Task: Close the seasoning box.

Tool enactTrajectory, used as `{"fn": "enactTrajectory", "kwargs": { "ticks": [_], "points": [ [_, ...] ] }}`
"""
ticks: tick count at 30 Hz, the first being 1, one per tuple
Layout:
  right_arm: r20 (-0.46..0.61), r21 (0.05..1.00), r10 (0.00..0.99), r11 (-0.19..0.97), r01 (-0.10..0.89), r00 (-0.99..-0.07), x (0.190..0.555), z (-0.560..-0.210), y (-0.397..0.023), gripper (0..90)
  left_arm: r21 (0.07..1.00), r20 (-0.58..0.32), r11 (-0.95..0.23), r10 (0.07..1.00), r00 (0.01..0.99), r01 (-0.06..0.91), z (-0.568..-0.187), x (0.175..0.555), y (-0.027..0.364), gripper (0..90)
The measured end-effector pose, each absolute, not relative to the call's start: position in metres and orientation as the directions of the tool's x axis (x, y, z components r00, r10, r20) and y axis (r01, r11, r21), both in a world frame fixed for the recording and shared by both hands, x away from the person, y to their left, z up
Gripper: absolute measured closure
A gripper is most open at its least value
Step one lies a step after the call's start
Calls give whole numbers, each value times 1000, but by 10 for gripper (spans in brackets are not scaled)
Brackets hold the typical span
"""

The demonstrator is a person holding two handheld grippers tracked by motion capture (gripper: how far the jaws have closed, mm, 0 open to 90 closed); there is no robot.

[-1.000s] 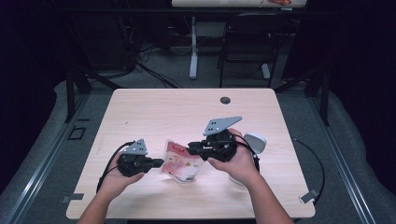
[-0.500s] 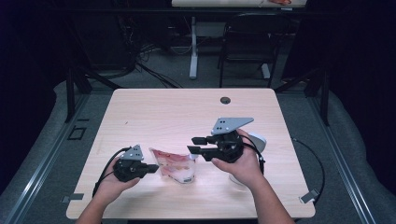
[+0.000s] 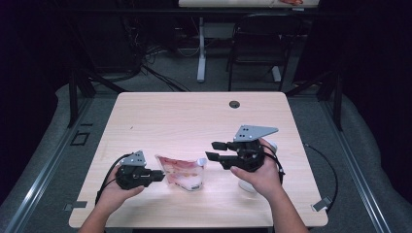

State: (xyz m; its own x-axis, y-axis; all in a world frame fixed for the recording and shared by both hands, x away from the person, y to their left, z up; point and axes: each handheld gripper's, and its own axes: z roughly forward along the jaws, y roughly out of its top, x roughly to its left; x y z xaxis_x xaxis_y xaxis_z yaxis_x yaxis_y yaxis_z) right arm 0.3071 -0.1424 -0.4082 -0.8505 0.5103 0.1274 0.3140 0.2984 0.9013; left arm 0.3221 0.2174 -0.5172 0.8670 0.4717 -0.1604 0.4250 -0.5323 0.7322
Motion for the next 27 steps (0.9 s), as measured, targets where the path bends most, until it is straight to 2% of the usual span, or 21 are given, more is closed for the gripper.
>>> {"fn": "enactTrajectory", "kwargs": {
  "ticks": [11, 18, 23, 27],
  "points": [
    [139, 902, 556, 271, 337, -819, 304, -422, -166, 581, 754, -162, -491, 503, 849, 435, -514, 324, 224, 708],
    [146, 915, 594, 223, 337, -791, 306, -430, -181, 555, 759, -169, -480, 507, 845, 440, -510, 325, 231, 689],
    [130, 917, 640, 213, 337, -757, 307, -431, -191, 514, 770, -169, -444, 552, 817, 459, -510, 327, 241, 682],
    [128, 916, 655, 209, 341, -745, 306, -431, -196, 528, 773, -166, -425, 580, 797, 470, -511, 330, 244, 656]
  ]
}}
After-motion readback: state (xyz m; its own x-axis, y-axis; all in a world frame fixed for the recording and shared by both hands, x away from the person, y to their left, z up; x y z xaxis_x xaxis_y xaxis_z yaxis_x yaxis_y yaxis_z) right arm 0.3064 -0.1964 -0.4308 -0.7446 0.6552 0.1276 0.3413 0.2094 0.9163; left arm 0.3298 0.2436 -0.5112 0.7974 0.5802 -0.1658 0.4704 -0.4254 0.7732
